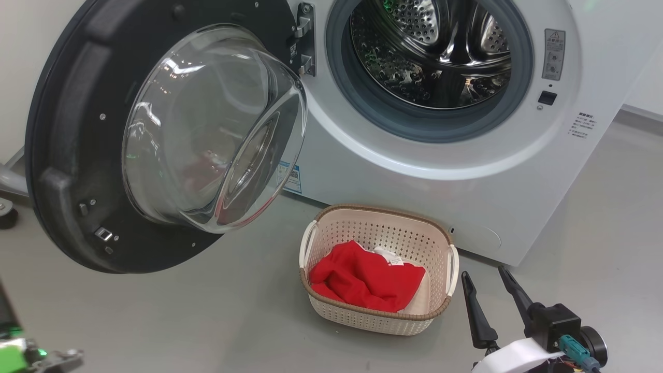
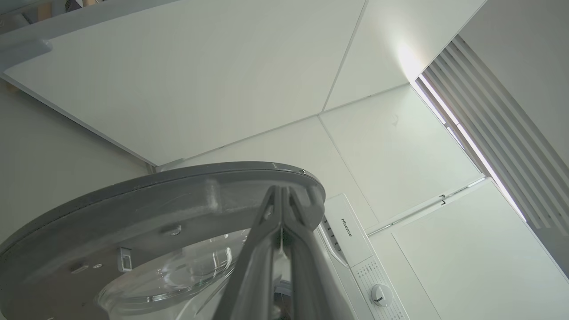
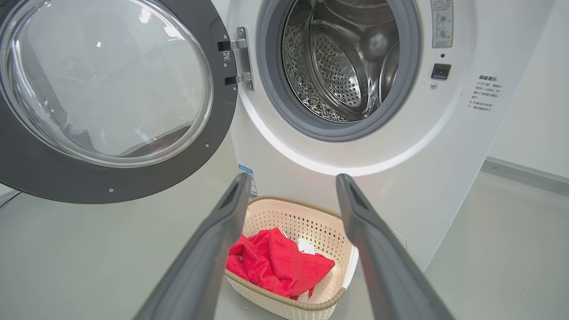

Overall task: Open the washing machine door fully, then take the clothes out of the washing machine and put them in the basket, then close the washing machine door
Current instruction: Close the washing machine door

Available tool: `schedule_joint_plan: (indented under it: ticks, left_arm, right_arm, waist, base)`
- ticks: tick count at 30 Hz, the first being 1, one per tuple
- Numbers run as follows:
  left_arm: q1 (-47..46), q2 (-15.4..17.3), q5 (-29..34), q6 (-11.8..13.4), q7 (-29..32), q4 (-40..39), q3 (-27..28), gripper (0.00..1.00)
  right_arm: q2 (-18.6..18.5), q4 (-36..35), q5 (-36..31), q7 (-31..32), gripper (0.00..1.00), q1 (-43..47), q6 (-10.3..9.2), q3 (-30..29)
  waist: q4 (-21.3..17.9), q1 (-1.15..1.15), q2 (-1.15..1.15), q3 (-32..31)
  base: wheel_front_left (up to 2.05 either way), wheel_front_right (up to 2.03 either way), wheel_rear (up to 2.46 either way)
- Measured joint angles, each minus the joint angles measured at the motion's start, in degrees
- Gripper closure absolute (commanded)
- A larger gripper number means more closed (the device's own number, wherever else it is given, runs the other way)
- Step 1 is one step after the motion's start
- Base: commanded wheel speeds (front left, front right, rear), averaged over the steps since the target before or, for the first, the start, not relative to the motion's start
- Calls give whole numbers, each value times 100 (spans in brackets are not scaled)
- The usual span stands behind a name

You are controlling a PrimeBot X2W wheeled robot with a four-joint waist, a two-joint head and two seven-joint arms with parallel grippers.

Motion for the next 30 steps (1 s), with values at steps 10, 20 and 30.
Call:
schedule_joint_plan:
  ticks: [10,20,30]
  left_arm:
    - [-470,869,-513,113,330,532,1173,100]
    - [-890,1725,-1180,648,1202,1656,1451,100]
    - [-1304,2058,-1727,921,2413,2401,832,100]
  right_arm:
    - [0,-18,-23,0,0,-2,1,-15]
    - [-25,-18,-198,0,0,-62,21,35]
    - [-125,-23,-271,0,0,-174,60,10]
  waist:
    - [-4,0,0,47]
    - [-149,0,0,183]
    - [-430,0,0,451]
  base:
    - [0,0,0]
    - [0,0,0]
    - [0,0,0]
